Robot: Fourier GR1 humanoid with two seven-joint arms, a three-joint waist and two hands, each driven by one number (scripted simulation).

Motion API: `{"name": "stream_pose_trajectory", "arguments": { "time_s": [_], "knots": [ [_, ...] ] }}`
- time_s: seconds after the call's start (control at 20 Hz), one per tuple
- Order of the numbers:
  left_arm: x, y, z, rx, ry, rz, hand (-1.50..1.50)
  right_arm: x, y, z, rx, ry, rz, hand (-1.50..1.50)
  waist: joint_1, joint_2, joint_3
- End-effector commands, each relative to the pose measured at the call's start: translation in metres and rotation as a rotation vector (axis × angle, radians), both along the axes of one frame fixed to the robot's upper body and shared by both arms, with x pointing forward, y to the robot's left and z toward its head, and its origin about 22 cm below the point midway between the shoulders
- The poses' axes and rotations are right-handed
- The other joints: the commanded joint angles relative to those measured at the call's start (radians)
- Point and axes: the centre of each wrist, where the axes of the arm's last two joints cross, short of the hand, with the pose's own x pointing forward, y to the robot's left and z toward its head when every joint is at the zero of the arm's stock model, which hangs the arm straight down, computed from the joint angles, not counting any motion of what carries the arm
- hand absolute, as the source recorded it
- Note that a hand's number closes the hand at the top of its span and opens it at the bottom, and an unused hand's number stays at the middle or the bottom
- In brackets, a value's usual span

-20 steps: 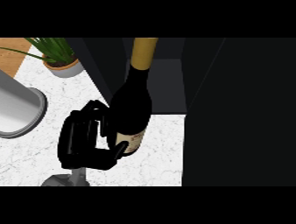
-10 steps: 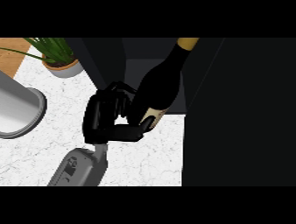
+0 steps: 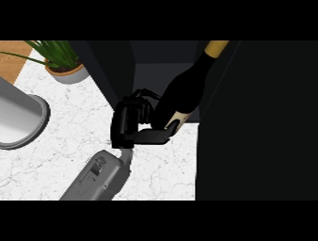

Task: Pick up the wine, place it into the cabinet and close the cabinet

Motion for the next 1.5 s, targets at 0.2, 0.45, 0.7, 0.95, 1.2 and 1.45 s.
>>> {"name": "stream_pose_trajectory", "arguments": {
  "time_s": [0.2,0.45,0.7,0.95,1.2,1.45],
  "knots": [
    [0.000,-0.013,-0.030,0.017,0.038,0.040,1.50,-0.005,-0.018,-0.010,0.001,0.001,0.004,-1.50,-0.003,0.000,0.000],
    [-0.001,0.003,-0.051,0.008,0.073,0.047,1.50,-0.007,-0.004,0.018,0.000,0.015,0.017,-1.50,0.003,-0.001,0.000],
    [0.006,0.010,-0.074,-0.035,0.081,0.071,1.50,-0.012,-0.017,-0.005,-0.009,0.004,0.002,-1.50,-0.009,0.002,0.000],
    [0.033,0.005,-0.052,-0.138,0.108,0.057,1.50,-0.007,-0.019,-0.010,0.029,0.013,0.011,-1.50,-0.009,0.002,0.000],
    [0.038,0.011,-0.071,-0.123,0.105,0.046,1.50,0.001,0.000,-0.016,0.022,0.019,0.000,-1.50,-0.011,0.003,0.000],
    [0.042,-0.003,-0.063,-0.113,0.127,0.029,1.50,0.001,-0.018,-0.007,0.012,0.022,0.002,-1.50,-0.015,0.003,0.000]
  ]
}}
